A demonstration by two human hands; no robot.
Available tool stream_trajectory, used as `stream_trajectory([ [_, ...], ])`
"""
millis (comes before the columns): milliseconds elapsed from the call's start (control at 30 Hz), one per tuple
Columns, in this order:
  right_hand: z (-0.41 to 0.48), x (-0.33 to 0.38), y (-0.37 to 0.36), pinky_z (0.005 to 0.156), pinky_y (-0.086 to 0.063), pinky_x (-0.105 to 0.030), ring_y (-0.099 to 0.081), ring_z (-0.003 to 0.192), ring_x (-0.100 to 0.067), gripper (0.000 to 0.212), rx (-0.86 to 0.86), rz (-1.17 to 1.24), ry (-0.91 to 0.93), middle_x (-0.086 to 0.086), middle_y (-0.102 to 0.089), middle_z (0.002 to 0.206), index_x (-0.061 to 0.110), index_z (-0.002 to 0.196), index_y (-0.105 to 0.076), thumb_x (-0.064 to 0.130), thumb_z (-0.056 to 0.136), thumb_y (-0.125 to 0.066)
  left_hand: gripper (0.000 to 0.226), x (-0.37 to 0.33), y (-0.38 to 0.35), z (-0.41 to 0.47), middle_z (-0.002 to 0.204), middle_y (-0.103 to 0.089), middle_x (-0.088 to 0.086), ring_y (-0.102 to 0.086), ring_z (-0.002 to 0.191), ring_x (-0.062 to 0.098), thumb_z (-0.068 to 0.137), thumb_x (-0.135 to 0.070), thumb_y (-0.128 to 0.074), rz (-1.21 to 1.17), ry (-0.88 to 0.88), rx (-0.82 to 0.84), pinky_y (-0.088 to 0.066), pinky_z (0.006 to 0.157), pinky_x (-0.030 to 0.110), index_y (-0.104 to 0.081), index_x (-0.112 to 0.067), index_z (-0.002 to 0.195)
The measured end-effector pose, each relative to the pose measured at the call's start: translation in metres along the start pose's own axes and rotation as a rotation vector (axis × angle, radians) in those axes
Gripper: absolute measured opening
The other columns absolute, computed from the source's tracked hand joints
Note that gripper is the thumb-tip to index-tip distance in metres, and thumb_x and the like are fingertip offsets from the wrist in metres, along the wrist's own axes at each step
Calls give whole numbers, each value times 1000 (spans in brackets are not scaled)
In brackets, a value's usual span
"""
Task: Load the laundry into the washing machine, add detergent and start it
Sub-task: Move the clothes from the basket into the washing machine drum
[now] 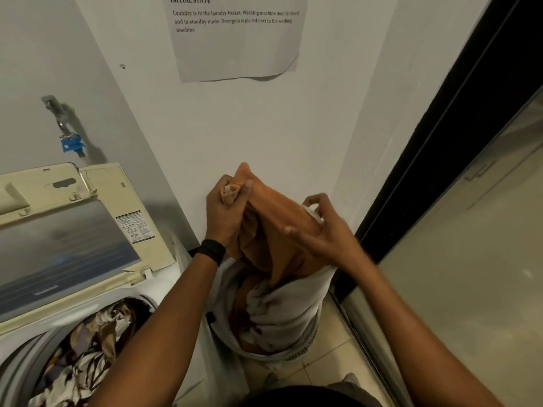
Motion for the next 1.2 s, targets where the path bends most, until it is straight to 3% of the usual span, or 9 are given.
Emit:
stream_trajectory([
  [167, 55, 25, 52, 85, -47, -23, -59, 100, -5, 11, 21, -76, 137, 6, -61, 107, 34, 97, -68, 43, 93, -72, 33, 0, 12, 4, 67, -49, -11, -46, 64, 6, 98, -14, -69, 25, -42, -10, -42, 64, 19, -47, -14, 73],
  [300, 78, 20, 28, 78, -47, -30, -60, 83, -9, 14, -14, 110, 175, 0, -67, 87, 15, 96, -68, 28, 99, -68, 22, 10, 5, -8, 97, -67, 6, -65, 90, 23, 98, -26, -59, -30, -2, 125, -55, 81, 43, -63, -5, 105],
  [400, 79, 12, -6, 74, -44, -28, -57, 79, -7, 15, -57, 138, 173, -6, -68, 88, 11, 94, -67, 24, 100, -65, 44, 4, -8, -19, 139, -62, 1, -60, 128, 20, 95, -25, -59, -137, 14, 358, -52, 104, 40, -55, -21, 139],
  [467, 75, 7, -19, 71, -45, -29, -55, 76, -10, 12, 4, 172, 145, -7, -67, 90, 13, 95, -67, 22, 102, -62, 58, 3, -14, -26, 144, -60, 1, -58, 133, 19, 93, -28, -65, -228, 112, 466, -52, 105, 33, -47, -24, 148],
  [567, 66, -2, -26, 72, -53, -27, -63, 83, -13, 15, -5, 351, 28, -4, -68, 93, 12, 101, -67, 25, 104, -59, 48, 5, -17, -26, 124, -73, 3, -68, 117, 21, 91, -31, -75, -173, 178, 477, -57, 98, 39, -62, -17, 135],
  [767, 14, -30, -82, 65, -60, -37, -66, 74, -19, 13, -514, 425, -88, 7, -64, 95, 17, 103, -56, 25, 100, -66, 17, 1, -23, -16, 102, -76, 2, -72, 96, 15, 100, -17, -66, -146, 171, 257, -56, 82, 25, -72, -7, 113],
  [967, -10, -88, -124, 96, -50, -34, -58, 112, -15, 53, -317, 214, -319, 3, -57, 124, 21, 131, -48, 38, 89, -76, 19, 1, -27, -14, 100, -75, 2, -71, 95, 13, 101, -16, -64, -161, 199, 276, -55, 81, 22, -72, -3, 113],
  [1133, 2, -93, -115, 79, -54, -35, -65, 86, -14, 9, -302, 201, -316, 2, -68, 96, 15, 107, -63, 21, 104, -57, 26, 6, -21, -9, 116, -75, 7, -71, 109, 20, 101, -24, -66, -170, 215, 304, -58, 92, 28, -71, -11, 122],
  [1200, 0, -100, -110, 81, -55, -43, -65, 84, -19, 15, -284, 339, -370, -3, -70, 92, 11, 100, -68, 13, 104, -53, 23, 8, -13, -3, 114, -76, 6, -72, 107, 20, 100, -22, -67, -211, 237, 236, -58, 89, 27, -73, -11, 119],
])
Point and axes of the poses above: each hand's wrist, its own z-axis towards the middle knuckle, its own y-axis out of the back of the hand, x = y × z, the point moved 1 cm from there along z, towards the middle knuckle
